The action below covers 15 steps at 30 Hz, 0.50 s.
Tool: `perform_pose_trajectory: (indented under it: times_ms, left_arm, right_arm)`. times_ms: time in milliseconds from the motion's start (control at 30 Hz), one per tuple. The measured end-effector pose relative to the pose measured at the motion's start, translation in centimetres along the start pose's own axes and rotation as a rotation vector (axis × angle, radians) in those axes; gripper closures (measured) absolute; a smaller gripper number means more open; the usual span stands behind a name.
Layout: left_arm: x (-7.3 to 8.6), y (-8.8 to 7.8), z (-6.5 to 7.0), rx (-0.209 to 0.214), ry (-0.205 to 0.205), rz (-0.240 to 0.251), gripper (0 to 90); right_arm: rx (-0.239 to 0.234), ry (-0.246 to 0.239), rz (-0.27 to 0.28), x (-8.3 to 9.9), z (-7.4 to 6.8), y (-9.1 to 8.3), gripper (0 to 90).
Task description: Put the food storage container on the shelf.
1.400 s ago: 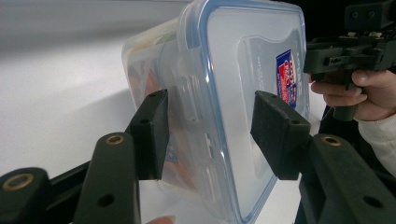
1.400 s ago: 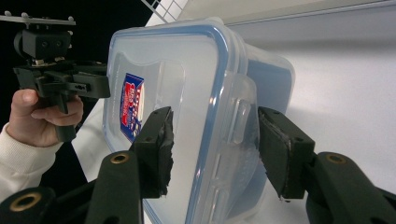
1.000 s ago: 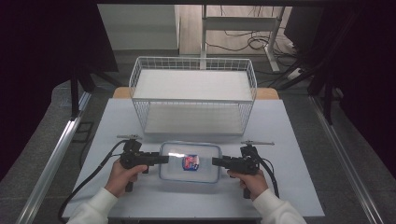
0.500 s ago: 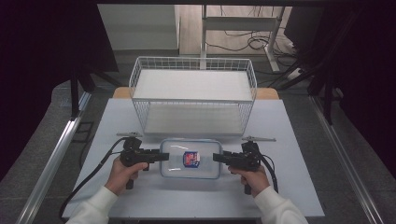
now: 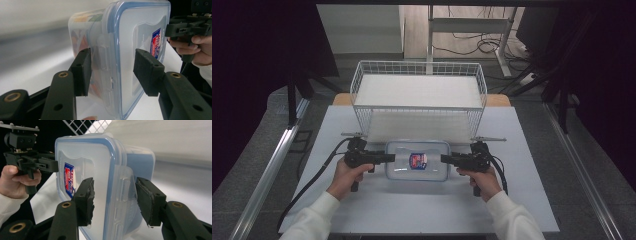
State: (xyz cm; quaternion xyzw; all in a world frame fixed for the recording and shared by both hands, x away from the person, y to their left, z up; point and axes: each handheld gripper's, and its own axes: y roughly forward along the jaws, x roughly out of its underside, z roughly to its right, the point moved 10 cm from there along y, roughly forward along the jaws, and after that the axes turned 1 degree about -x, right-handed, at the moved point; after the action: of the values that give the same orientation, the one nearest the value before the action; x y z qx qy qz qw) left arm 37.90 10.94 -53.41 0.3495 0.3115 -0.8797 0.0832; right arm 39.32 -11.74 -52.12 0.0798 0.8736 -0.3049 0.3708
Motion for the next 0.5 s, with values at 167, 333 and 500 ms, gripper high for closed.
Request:
perform_pose_trajectory:
  times_ms: [167, 333, 500]
  left_arm:
    - [-1.4, 0.1, -0.8, -0.001, 0.01, 0.017, 49.4]
    - [-2.7, 0.5, -1.7, -0.001, 0.007, 0.033, 49.6]
    - [-3.6, 1.2, -2.4, -0.001, 0.007, 0.035, 49.5]
  right_arm:
    - [-0.001, -0.006, 0.009, -1.5, 0.5, 0.7, 49.5]
    - [-0.008, -0.006, 0.006, -2.8, 1.3, 1.3, 49.5]
    - [0.001, -0.019, 0.016, -3.8, 2.2, 1.7, 49.5]
